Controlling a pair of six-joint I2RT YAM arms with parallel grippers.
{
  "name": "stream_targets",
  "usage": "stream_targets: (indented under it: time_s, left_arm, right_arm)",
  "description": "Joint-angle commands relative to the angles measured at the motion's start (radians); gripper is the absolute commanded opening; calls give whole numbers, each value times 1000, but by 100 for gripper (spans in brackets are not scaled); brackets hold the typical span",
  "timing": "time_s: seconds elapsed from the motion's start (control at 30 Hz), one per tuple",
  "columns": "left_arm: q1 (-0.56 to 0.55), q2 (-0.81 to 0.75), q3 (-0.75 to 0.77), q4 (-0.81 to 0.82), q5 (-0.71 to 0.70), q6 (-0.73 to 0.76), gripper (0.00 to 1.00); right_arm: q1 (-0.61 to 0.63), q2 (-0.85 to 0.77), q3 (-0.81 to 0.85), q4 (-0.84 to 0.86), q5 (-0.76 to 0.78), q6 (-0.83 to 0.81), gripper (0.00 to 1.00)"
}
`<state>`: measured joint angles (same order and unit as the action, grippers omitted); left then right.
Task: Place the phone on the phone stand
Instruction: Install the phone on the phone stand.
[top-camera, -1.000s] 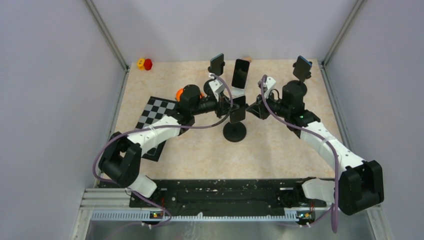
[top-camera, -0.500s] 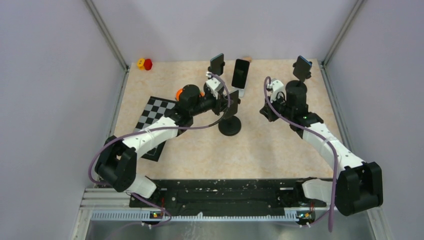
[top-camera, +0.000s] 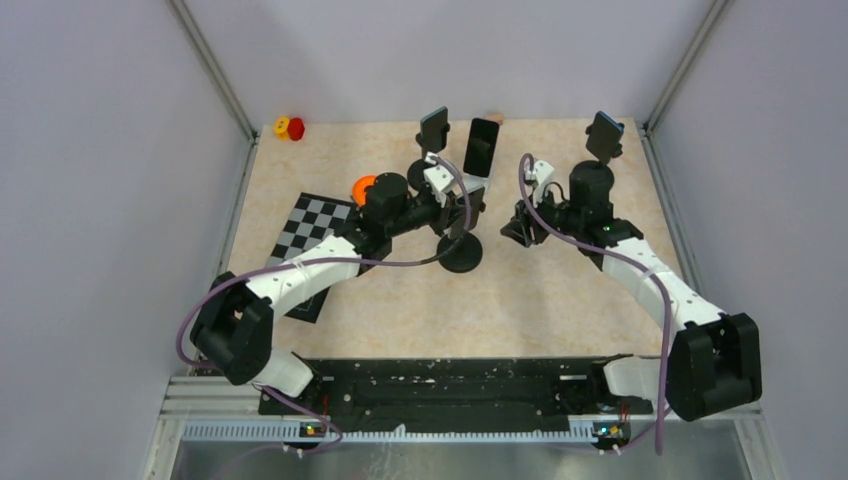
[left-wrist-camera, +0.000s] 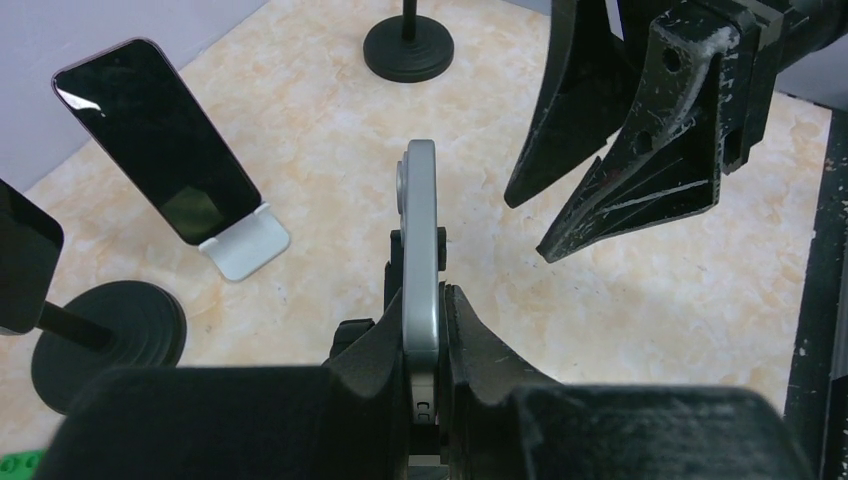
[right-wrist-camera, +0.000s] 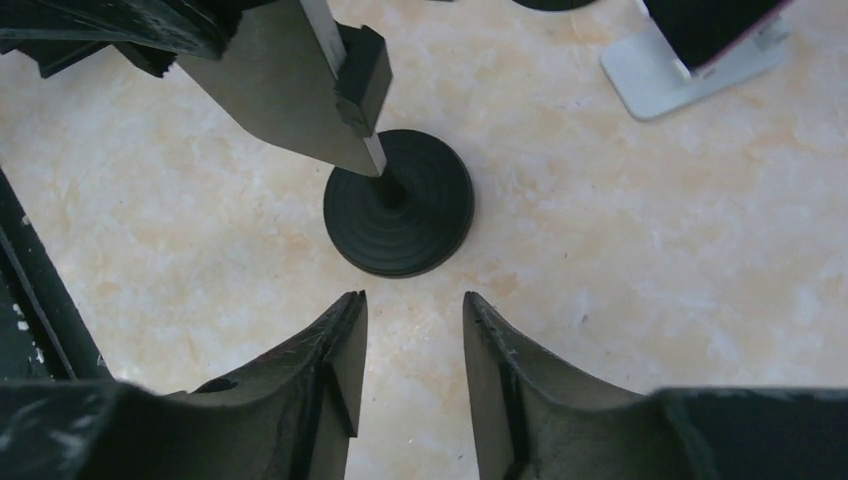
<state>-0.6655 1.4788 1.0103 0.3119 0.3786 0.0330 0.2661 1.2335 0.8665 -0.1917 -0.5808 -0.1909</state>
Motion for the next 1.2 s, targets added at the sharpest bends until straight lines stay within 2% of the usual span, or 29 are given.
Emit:
stream_targets:
  time_s: [0.0,0.07,0.23,0.57,0.83,1.0,1.17]
  left_arm:
    - [-5,-36,17,-71,-13,81,0]
    - [-3,-38,18,-71,-9,86,0]
    - [-4,-34,29,-74,-6,72,0]
    - [-3,-29,75,-118,17,-27,0]
    - [-4,-24,107,-174,2,-75,2]
    - [-4,-32,111,-181,9,-79,13]
    - [-3,-45,105,-186,22,-68,32]
  right_arm:
    - [-1,38,90,5,-163,-81,48]
    - [-1,50,108,0,-188,-101,55]
    - [-1,77,169,-35,-215,-159,62]
    - [1,155,320,-147,-309,-324,68]
    - [1,207,377,-174,-362,-358,69]
    - [7,231,411,-202,-390,-372,69]
    - [19,238,425,-207,-386,-374,69]
